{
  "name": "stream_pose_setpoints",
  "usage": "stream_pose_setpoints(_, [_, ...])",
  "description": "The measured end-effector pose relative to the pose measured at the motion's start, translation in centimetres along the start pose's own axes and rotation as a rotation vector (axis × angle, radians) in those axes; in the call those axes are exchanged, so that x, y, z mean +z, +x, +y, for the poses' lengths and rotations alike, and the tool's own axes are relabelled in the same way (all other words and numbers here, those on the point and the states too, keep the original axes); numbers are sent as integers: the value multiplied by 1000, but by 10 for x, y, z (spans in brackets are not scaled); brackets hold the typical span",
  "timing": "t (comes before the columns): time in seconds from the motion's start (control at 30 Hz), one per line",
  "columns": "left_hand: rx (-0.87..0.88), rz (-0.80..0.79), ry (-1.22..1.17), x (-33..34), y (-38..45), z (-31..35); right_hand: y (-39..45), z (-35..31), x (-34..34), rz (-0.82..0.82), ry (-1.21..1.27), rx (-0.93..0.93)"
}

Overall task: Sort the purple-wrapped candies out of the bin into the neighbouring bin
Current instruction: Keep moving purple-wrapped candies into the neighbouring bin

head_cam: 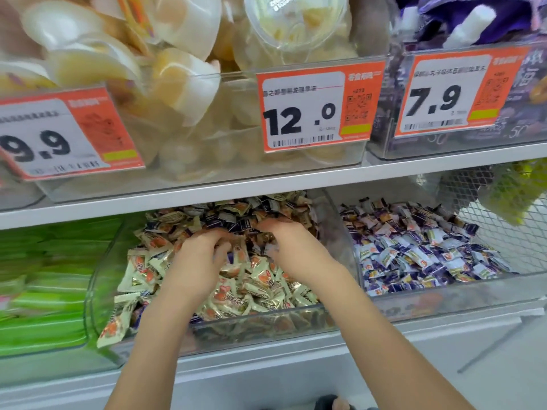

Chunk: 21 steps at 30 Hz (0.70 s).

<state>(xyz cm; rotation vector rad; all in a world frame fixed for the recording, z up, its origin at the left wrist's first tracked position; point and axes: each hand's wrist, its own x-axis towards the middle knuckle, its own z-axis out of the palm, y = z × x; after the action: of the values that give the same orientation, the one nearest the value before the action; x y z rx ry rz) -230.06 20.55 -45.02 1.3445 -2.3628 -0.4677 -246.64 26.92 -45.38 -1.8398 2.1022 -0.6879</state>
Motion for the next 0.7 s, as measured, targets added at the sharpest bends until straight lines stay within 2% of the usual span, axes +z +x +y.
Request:
stream_pose_setpoints(0.2, [-10,-158,194,2,7,-10,32,5,27,-163,53,-30])
stream_pose_setpoints(0.37, [32,-119,425,6,16,-6,40,11,25,-158,151,27])
stream_pose_setpoints(0.43, [54,-89,441,9,16,-5,40,10,23,-120,186,41])
stream_pose_setpoints(0.57, [29,-10,195,7,15,-6,40,12,18,-60,234,86])
stream_pose_setpoints(0.7, [23,207,-118,-2,10,-3,36,13,19,-177,81,60])
